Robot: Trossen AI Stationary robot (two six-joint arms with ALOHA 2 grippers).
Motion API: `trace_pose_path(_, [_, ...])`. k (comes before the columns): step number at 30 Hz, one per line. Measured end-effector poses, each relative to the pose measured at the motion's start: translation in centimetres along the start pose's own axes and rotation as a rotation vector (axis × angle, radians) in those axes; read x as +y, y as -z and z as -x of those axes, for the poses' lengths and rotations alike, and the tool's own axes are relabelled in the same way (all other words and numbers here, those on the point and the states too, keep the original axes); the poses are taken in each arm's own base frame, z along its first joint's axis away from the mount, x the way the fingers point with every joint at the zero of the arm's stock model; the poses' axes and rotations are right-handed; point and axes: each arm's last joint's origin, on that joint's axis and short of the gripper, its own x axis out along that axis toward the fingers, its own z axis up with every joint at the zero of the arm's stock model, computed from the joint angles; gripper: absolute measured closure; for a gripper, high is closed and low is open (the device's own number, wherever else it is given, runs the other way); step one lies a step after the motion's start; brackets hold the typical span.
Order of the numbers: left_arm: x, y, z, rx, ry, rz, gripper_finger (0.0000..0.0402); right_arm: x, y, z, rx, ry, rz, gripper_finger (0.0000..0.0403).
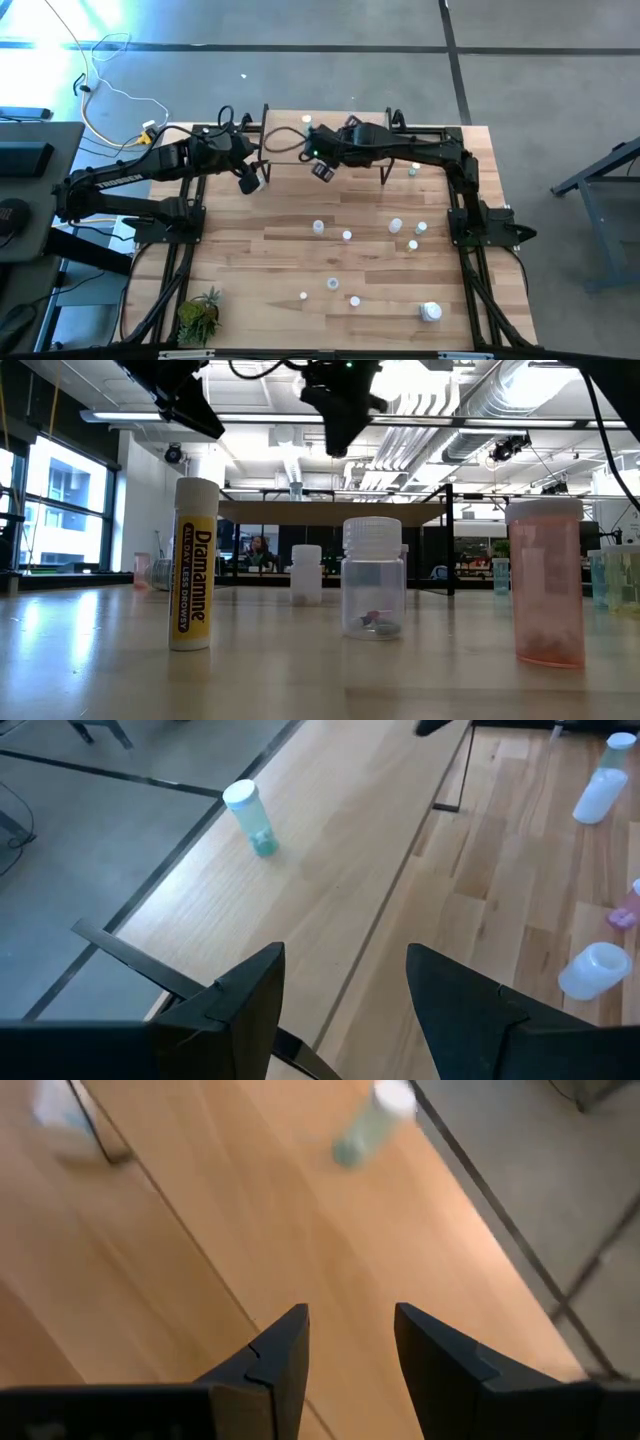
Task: Pick and place medicine bottles onto shelf by color
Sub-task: Put the white pill bottle on the shelf
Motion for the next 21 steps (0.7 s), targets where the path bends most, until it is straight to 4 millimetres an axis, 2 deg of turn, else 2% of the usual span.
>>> trace_pose_path(9, [0.0, 0.0, 0.0, 0.001, 0.0, -0.001, 0.0203, 1.2, 3.1, 2.1, 0.131, 0.199, 0.029, 0.0262])
trace_pose_path(14, [0.0, 0.0, 0.0, 0.0, 0.0, -0.009, 0.0203, 2.2, 3.7, 3.2, 0.112, 0.18, 0.037, 0.0265])
trace_pose_path(21, [0.0, 0.0, 0.0, 0.001, -0.004, -0.032, 0.0203, 2.4, 4.4, 5.1, 0.082, 0.143, 0.036, 0.0265])
